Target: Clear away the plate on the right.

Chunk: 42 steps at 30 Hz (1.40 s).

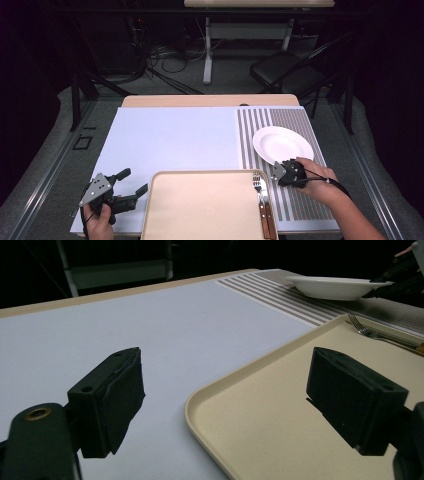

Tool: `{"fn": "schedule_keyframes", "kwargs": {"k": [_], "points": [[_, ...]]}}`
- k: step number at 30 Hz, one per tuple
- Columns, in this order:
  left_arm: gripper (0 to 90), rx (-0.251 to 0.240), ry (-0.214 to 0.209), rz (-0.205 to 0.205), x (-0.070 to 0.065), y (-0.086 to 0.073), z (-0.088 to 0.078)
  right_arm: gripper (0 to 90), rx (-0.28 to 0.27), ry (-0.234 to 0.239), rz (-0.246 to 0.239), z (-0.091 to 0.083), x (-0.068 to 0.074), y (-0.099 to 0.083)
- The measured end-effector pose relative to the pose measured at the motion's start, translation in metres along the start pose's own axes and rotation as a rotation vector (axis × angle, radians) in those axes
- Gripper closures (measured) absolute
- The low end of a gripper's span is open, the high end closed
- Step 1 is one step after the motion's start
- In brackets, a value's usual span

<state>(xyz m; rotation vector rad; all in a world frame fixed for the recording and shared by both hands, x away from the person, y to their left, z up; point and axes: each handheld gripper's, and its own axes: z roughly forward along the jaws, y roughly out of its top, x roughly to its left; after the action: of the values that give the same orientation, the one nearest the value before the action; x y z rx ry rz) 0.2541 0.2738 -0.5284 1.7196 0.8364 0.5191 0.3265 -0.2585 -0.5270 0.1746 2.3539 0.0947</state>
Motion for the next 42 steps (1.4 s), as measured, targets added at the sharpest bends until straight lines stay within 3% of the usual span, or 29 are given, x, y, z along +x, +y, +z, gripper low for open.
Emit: {"fn": "schedule_keyframes", "kwargs": {"k": [8, 13, 21, 36, 42], "points": [[15.5, 0.001, 0.001, -0.001, 0.0, 0.0, 0.0, 82.0, 0.004, 0.007, 0.006, -0.005, 0.0, 0.0], [15.5, 0.003, 0.001, -0.001, 0.0, 0.0, 0.001, 82.1, -0.023, -0.01, -0.011, -0.01, 0.003, 0.001], [15.5, 0.002, 0.0, -0.005, 0.0, 0.0, 0.001, 81.9, -0.041, -0.04, -0.068, -0.022, 0.011, 0.006], [15.5, 0.003, 0.002, -0.004, 0.0, 0.0, 0.001, 81.2, -0.12, -0.107, -0.178, -0.06, 0.027, 0.021], [15.5, 0.004, 0.001, -0.003, 0.0, 0.0, 0.001, 81.1, -0.162, -0.121, -0.201, -0.075, 0.036, 0.032]]}}
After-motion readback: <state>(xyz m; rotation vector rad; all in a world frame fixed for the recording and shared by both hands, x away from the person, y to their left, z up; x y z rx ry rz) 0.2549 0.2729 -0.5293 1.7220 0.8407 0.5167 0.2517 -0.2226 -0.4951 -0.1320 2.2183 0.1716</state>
